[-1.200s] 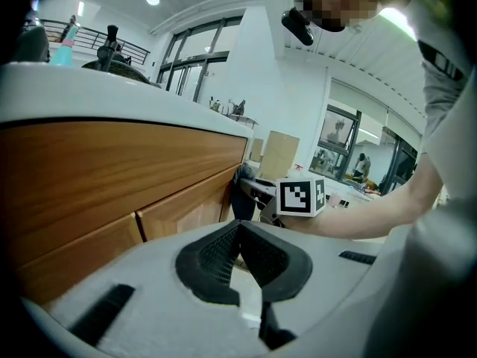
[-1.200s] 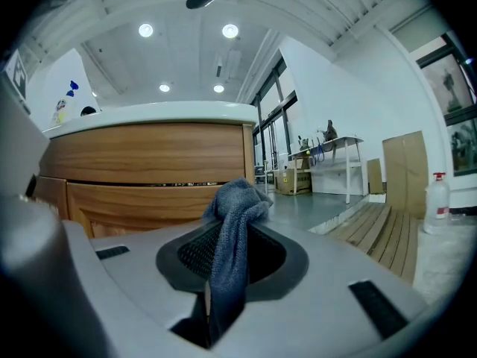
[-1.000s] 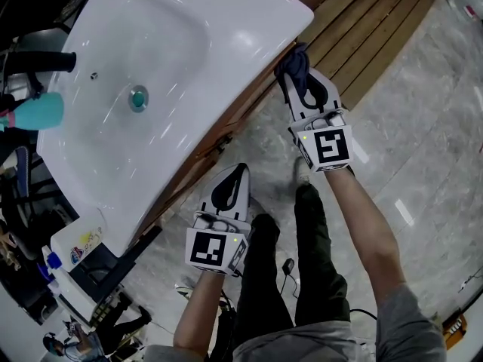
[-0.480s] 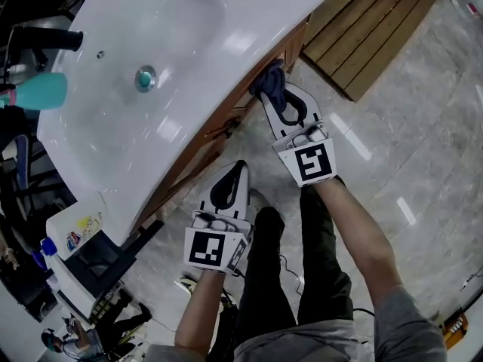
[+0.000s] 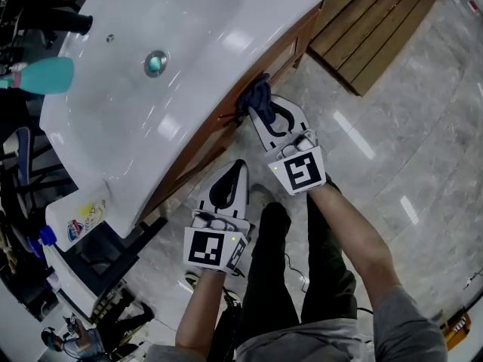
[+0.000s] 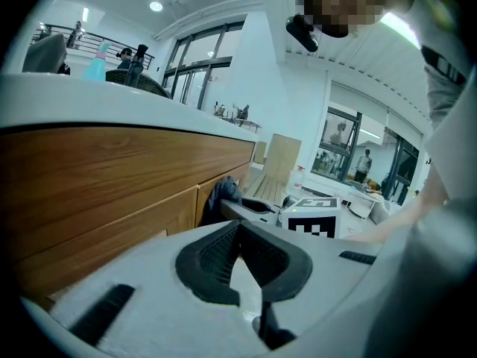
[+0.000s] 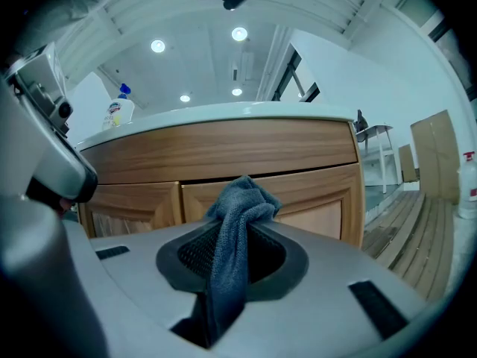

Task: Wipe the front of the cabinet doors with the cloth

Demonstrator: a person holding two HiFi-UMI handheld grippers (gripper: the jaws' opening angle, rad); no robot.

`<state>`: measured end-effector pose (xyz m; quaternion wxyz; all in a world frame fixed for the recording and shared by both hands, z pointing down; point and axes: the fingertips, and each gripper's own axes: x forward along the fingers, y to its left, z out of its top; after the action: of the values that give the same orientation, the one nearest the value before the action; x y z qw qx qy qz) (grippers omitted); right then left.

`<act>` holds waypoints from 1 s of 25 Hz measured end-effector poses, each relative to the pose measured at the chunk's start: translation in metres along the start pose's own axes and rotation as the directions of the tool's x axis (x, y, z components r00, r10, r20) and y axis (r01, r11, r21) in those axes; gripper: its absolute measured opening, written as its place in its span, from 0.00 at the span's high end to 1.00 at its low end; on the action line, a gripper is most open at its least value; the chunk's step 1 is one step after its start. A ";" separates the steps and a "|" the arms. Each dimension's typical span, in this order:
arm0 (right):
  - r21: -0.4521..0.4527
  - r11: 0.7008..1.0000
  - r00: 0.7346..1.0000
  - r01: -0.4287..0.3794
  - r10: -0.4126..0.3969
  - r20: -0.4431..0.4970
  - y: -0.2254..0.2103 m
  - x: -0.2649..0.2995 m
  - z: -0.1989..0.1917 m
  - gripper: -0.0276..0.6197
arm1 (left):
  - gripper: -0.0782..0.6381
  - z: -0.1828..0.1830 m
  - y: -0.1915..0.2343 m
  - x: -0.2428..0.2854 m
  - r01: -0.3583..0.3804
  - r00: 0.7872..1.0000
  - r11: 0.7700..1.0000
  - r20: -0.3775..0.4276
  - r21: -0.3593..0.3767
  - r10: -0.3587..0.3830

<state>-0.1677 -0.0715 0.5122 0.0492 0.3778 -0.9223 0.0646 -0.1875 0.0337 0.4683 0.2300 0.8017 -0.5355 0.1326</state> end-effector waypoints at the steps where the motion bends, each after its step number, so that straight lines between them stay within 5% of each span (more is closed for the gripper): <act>1: -0.001 1.000 1.000 -0.006 0.006 0.000 0.005 0.000 -0.001 0.84 | 0.88 -0.001 0.001 -0.002 0.002 1.000 1.000 0.000 0.001 -0.002; 14: 0.010 0.999 0.999 -0.032 0.032 0.005 0.037 -0.002 -0.004 0.84 | 0.88 -0.009 0.008 -0.015 0.002 1.000 1.000 0.000 0.004 -0.002; 25: -0.068 0.994 0.996 -0.091 0.092 0.016 0.054 -0.041 0.014 0.84 | 0.88 -0.006 0.003 -0.023 0.001 1.000 1.000 0.004 0.001 -0.001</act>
<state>-0.1774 -0.0077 0.4878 0.0500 0.3339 -0.9407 0.0319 -0.1989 0.0544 0.4631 0.2287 0.8025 -0.5354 0.1309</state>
